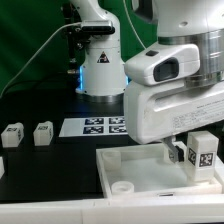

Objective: Assemble one leg

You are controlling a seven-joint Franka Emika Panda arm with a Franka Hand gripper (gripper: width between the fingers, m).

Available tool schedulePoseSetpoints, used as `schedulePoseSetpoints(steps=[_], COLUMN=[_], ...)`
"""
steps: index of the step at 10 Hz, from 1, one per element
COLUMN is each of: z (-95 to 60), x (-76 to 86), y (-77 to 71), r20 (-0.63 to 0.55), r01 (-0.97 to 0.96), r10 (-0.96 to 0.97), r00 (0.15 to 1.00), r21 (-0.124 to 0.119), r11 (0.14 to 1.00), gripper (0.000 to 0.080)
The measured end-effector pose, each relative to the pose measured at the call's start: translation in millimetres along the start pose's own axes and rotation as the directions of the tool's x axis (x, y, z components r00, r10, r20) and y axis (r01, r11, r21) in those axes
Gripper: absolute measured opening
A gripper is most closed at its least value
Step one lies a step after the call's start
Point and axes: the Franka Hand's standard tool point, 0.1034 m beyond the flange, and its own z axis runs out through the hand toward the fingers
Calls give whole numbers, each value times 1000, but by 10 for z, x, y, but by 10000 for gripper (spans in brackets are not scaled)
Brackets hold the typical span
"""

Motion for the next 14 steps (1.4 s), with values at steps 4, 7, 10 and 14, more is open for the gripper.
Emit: schedulePoseSetpoints(steps=[4,7,10,14], z=[13,13,13,12], x=[-8,-8,-8,12], y=[-12,-11,-12,37], r20=[2,2,2,-14], r01=[2,2,-20,-319], r10=[-2,-2,20,320], r00=[1000,1000,1000,947], r21=[0,0,1,46], r11=[1000,1000,1000,947], gripper=[393,292,292,294])
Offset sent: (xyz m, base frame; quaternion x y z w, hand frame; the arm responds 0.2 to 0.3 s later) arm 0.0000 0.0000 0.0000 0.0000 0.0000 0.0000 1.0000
